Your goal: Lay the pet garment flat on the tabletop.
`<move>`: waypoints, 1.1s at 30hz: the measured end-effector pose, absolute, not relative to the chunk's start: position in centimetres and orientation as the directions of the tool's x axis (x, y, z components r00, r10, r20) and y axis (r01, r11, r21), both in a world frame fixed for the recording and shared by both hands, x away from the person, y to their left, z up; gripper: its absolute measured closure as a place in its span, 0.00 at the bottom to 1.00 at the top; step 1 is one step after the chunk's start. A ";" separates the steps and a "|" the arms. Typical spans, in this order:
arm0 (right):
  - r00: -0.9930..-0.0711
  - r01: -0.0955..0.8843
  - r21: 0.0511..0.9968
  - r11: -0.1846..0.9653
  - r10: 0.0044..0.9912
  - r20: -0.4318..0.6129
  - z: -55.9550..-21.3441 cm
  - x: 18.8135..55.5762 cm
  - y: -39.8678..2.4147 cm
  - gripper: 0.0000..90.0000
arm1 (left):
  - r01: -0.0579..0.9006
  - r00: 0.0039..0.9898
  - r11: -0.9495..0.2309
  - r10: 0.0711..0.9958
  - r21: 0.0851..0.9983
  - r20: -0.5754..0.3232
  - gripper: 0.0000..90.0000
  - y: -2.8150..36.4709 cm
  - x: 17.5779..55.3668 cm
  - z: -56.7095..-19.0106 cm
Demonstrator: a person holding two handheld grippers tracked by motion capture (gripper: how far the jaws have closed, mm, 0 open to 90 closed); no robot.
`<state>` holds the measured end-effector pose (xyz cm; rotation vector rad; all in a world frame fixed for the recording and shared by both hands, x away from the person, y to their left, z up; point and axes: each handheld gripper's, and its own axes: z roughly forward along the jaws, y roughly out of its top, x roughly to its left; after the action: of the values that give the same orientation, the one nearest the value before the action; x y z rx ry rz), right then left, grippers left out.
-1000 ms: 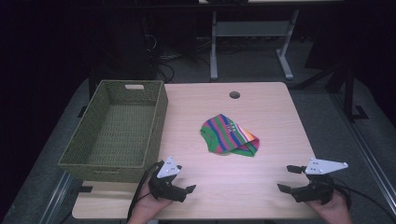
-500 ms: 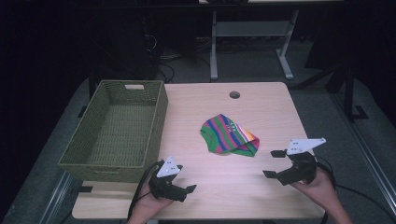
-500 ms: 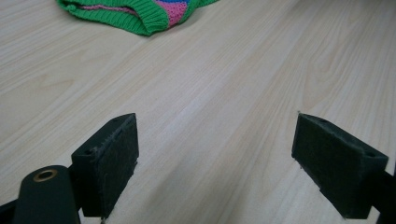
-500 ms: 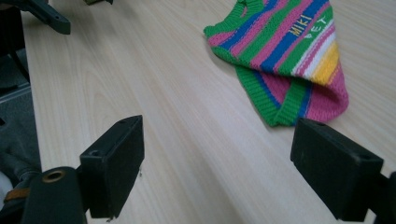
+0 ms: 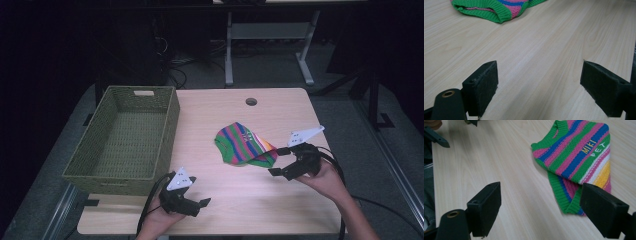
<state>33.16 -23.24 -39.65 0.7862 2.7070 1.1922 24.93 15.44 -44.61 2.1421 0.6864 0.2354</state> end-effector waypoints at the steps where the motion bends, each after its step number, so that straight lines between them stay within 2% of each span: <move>1: -0.865 0.425 0.704 0.568 0.484 0.132 -39.5 33.5 -23.0 0.19 | 0.387 0.832 -0.486 0.551 0.784 -0.069 0.16 15.4 24.9 -44.6; 16: -0.865 0.452 0.655 0.605 0.477 0.157 -39.2 38.5 -20.4 0.19 | 0.384 0.837 -0.493 0.543 0.781 -0.069 0.16 15.4 25.0 -44.5; 33: -0.854 0.485 0.601 0.635 0.491 0.171 -39.6 42.5 -17.3 0.19 | 0.382 0.840 -0.488 0.537 0.785 -0.076 0.16 15.3 24.9 -44.4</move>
<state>42.46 -17.33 -39.60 0.8457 2.8322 1.0374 24.89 15.31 -44.42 2.1407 0.6688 0.2244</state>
